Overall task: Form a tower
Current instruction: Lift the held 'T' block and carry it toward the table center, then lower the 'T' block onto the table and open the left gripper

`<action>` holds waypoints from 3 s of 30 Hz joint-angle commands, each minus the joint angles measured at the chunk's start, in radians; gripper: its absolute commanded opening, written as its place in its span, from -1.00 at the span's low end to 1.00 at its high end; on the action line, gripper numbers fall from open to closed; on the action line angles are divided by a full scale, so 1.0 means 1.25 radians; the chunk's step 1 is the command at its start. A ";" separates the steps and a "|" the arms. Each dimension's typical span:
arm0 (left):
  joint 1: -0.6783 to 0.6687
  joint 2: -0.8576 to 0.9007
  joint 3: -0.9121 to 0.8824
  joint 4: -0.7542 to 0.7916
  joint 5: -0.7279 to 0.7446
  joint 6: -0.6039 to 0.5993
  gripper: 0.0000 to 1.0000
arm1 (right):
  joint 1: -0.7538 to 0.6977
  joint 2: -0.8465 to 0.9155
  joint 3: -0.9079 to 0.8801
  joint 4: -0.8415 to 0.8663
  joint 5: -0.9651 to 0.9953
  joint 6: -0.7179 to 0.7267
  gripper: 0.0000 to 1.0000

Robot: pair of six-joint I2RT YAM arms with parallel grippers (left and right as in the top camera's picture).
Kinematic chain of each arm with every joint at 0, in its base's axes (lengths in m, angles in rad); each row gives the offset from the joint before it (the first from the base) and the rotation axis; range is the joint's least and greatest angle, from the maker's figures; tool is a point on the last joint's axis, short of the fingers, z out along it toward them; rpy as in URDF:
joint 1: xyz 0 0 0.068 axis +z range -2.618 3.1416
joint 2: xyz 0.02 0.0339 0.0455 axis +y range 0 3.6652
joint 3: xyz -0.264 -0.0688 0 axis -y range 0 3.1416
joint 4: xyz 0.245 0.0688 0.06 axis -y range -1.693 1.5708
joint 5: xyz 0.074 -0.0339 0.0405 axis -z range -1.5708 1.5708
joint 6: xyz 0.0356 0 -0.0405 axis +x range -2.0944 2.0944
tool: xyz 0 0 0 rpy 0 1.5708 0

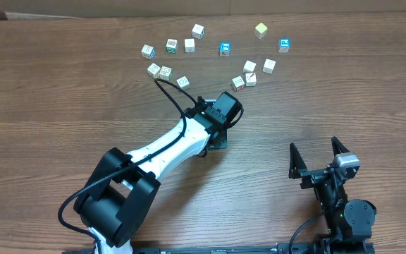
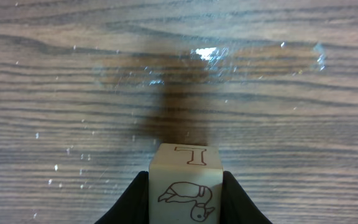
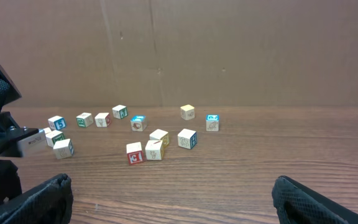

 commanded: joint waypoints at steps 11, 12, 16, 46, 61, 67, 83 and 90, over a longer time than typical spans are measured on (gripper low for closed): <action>0.013 -0.004 -0.033 0.040 -0.020 -0.029 -0.49 | 0.005 -0.006 -0.008 0.003 0.001 -0.003 1.00; 0.013 -0.004 -0.033 0.040 -0.020 -0.029 -0.45 | 0.005 -0.006 -0.008 0.003 0.001 -0.003 1.00; 0.013 -0.004 -0.033 0.042 -0.022 -0.029 -0.45 | 0.005 -0.006 -0.008 0.003 0.001 -0.003 1.00; 0.144 -0.004 -0.032 0.036 -0.013 0.146 -0.39 | 0.005 -0.006 -0.008 0.003 0.001 -0.003 1.00; 0.156 -0.004 -0.032 0.016 -0.038 0.151 -0.42 | 0.004 -0.006 -0.008 0.003 0.001 -0.003 1.00; 0.156 -0.004 -0.032 0.014 -0.040 0.151 -0.40 | 0.005 -0.006 -0.008 0.003 0.001 -0.003 1.00; 0.187 -0.004 -0.032 0.000 -0.031 0.140 -0.25 | 0.005 -0.006 -0.008 0.003 0.001 -0.003 1.00; 0.187 -0.004 -0.032 0.000 -0.031 0.139 -0.48 | 0.005 -0.006 -0.008 0.003 0.001 -0.003 1.00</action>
